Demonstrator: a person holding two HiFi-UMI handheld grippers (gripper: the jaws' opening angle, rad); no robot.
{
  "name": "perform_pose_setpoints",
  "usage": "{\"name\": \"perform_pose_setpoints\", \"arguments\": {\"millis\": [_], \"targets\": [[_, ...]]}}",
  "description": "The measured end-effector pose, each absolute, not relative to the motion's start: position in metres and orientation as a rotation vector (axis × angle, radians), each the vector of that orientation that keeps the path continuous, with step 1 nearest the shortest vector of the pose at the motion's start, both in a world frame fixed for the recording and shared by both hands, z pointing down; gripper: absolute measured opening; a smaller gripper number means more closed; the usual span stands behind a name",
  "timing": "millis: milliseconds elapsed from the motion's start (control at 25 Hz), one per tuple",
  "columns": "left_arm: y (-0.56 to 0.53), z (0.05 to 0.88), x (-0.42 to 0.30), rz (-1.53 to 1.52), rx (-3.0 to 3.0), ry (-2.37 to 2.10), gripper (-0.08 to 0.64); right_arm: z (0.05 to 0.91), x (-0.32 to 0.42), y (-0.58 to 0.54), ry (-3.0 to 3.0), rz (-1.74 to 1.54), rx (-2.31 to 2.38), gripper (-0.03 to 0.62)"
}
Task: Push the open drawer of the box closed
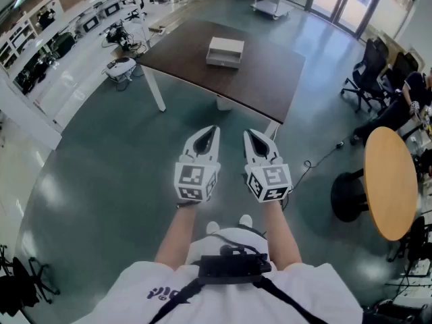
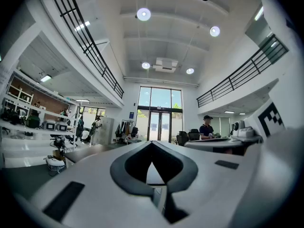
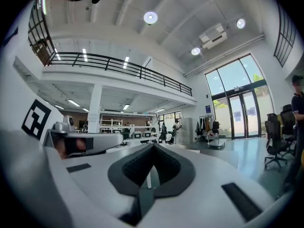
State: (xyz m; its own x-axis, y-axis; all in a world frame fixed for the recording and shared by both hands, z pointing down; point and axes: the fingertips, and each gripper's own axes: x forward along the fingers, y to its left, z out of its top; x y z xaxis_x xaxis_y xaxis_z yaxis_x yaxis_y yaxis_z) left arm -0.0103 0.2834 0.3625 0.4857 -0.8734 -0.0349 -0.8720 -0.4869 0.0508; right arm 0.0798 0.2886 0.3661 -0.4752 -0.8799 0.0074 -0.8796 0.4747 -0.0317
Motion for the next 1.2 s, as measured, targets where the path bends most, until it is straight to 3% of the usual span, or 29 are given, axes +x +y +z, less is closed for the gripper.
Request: {"name": "perform_pose_setpoints", "arguments": {"millis": [400,1000,1200], "targets": [[0.298,0.361,-0.003,-0.154,2.678,-1.589,0.009,0.359,0.093,0.311,2.660,-0.032,-1.599,-0.008],[0.353,0.372,0.153,-0.177,2.717,-1.309,0.009,0.357,0.229,0.379,2.535,-0.144,-1.546,-0.008],[0.374,0.381,0.177,-0.134,2.694,-1.269,0.009,0.372,0.242,0.392,2.542,-0.218,-1.467,-0.008]]}}
